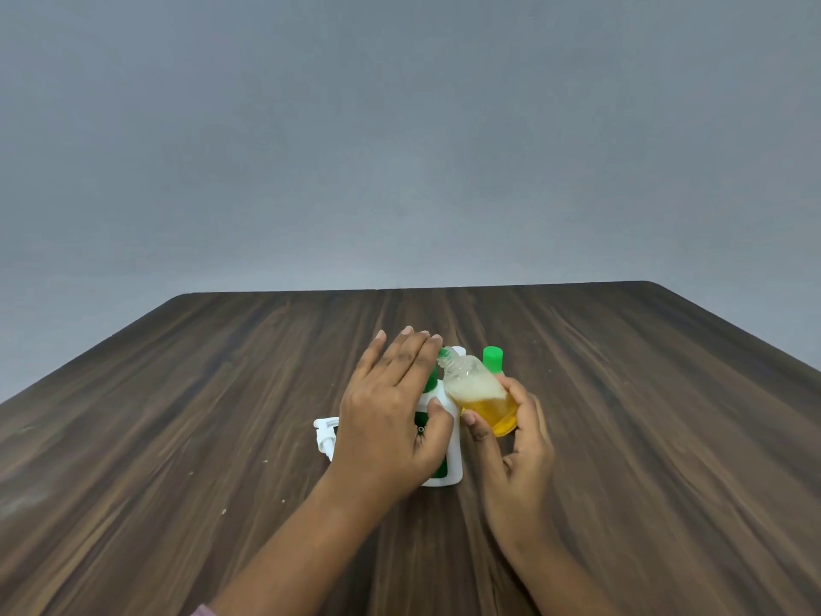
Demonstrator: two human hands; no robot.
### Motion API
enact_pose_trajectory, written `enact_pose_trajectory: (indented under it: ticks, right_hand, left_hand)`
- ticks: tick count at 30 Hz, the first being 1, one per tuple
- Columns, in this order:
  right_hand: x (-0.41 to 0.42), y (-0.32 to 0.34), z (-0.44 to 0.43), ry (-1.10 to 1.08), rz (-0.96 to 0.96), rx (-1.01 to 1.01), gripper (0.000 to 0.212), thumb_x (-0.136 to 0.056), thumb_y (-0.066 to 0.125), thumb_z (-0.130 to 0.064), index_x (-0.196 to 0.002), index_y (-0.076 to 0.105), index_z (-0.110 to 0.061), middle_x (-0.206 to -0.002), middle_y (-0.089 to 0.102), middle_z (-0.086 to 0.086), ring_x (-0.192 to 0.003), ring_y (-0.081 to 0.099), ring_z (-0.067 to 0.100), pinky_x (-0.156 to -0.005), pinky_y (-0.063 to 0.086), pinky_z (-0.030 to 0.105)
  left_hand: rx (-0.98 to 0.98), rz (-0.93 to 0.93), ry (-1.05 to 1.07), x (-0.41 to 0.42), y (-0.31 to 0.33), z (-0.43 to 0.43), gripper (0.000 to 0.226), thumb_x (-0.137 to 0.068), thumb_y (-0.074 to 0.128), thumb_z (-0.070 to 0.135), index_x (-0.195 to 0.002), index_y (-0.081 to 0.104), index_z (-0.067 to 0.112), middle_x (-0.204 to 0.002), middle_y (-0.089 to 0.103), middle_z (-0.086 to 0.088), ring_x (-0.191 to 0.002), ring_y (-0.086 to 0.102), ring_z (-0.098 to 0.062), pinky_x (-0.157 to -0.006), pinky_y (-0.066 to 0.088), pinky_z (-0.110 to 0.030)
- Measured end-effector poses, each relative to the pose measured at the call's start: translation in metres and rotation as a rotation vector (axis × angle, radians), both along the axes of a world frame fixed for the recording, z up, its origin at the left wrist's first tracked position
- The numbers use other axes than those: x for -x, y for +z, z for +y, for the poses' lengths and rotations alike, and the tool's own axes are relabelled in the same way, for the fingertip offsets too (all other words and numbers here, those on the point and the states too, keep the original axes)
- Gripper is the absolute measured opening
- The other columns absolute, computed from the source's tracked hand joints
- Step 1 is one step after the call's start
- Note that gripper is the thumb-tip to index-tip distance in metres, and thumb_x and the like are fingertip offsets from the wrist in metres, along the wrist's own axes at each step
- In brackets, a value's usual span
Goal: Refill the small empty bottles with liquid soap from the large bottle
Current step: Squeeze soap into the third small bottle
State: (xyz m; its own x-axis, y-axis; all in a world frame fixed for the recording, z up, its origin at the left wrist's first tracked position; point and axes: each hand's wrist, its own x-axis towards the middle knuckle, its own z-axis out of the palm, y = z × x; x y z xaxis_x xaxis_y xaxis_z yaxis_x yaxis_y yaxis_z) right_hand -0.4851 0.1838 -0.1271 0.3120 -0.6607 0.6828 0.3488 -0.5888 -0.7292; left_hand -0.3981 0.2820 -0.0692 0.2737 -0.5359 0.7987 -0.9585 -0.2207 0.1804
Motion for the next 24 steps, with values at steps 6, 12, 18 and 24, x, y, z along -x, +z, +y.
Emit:
enact_pose_trajectory:
  ticks: [6,12,18,24]
  right_hand:
    - [-0.002,0.002,0.002,0.035,-0.022,-0.005,0.053,-0.085,0.056,-0.041,-0.124,0.054,-0.004,-0.113,0.06,0.0,-0.103,0.059,0.006,-0.076,0.046,0.007]
    - [-0.001,-0.001,0.0,0.002,0.012,0.004,0.051,-0.086,0.057,-0.04,-0.123,0.055,-0.006,-0.112,0.059,0.0,-0.102,0.058,0.006,-0.077,0.045,0.008]
    - [-0.002,0.002,0.003,0.019,-0.004,-0.009,0.06,-0.084,0.056,-0.049,-0.125,0.053,-0.005,-0.114,0.059,-0.001,-0.103,0.058,0.005,-0.076,0.046,0.007]
    - [-0.004,0.002,0.002,0.018,-0.017,-0.021,0.055,-0.085,0.057,-0.044,-0.125,0.054,-0.006,-0.114,0.059,-0.002,-0.102,0.06,0.007,-0.076,0.048,0.009]
  left_hand:
    - [0.008,-0.023,-0.001,0.002,0.01,0.002,0.057,-0.079,0.044,0.03,-0.127,0.059,0.003,-0.129,0.061,-0.008,-0.125,0.052,-0.02,-0.111,0.029,-0.035]
    - [0.008,0.017,-0.006,-0.001,-0.006,0.0,0.059,-0.078,0.045,0.028,-0.129,0.056,0.001,-0.131,0.059,-0.01,-0.128,0.048,-0.023,-0.11,0.032,-0.035]
    - [0.0,-0.017,0.0,0.001,0.005,0.002,0.059,-0.078,0.046,0.03,-0.129,0.057,0.001,-0.131,0.059,-0.009,-0.128,0.049,-0.021,-0.112,0.029,-0.033]
    - [-0.043,-0.034,0.016,-0.001,0.008,0.001,0.058,-0.08,0.045,0.032,-0.127,0.059,0.002,-0.129,0.06,-0.009,-0.126,0.051,-0.021,-0.113,0.027,-0.033]
